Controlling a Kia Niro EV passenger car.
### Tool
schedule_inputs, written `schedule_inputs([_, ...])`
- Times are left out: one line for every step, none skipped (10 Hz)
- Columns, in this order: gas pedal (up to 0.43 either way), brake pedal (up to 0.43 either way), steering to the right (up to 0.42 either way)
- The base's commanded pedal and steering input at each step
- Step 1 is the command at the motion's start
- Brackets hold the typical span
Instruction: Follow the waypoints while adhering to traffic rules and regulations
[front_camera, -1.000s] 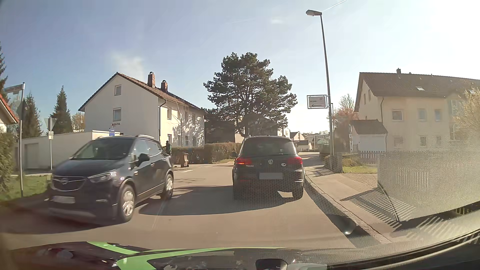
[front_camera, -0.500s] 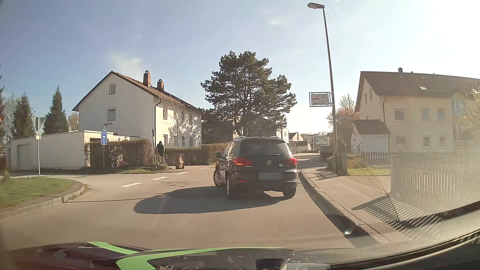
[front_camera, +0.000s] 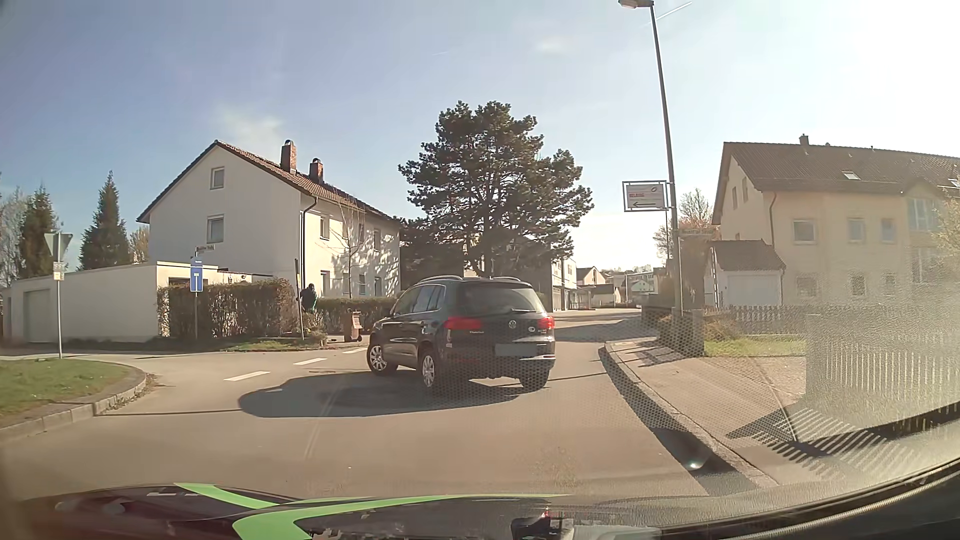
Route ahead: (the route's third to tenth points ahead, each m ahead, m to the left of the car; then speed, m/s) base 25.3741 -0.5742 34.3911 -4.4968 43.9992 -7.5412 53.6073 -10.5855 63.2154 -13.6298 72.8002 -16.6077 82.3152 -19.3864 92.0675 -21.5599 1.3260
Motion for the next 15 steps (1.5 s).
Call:
schedule_inputs([0.331, 0.0, 0.01])
schedule_inputs([0.331, 0.0, 0.01])
schedule_inputs([0.331, 0.0, 0.01])
schedule_inputs([0.358, 0.0, 0.01])
schedule_inputs([0.421, 0.0, 0.011])
schedule_inputs([0.421, 0.0, 0.011])
schedule_inputs([0.421, 0.0, 0.011])
schedule_inputs([0.421, 0.0, 0.011])
schedule_inputs([0.421, 0.0, 0.011])
schedule_inputs([0.421, 0.0, 0.011])
schedule_inputs([0.421, 0.0, 0.011])
schedule_inputs([0.429, 0.0, 0.011])
schedule_inputs([0.449, 0.0, 0.012])
schedule_inputs([0.469, 0.0, 0.012])
schedule_inputs([0.48, 0.0, 0.011])
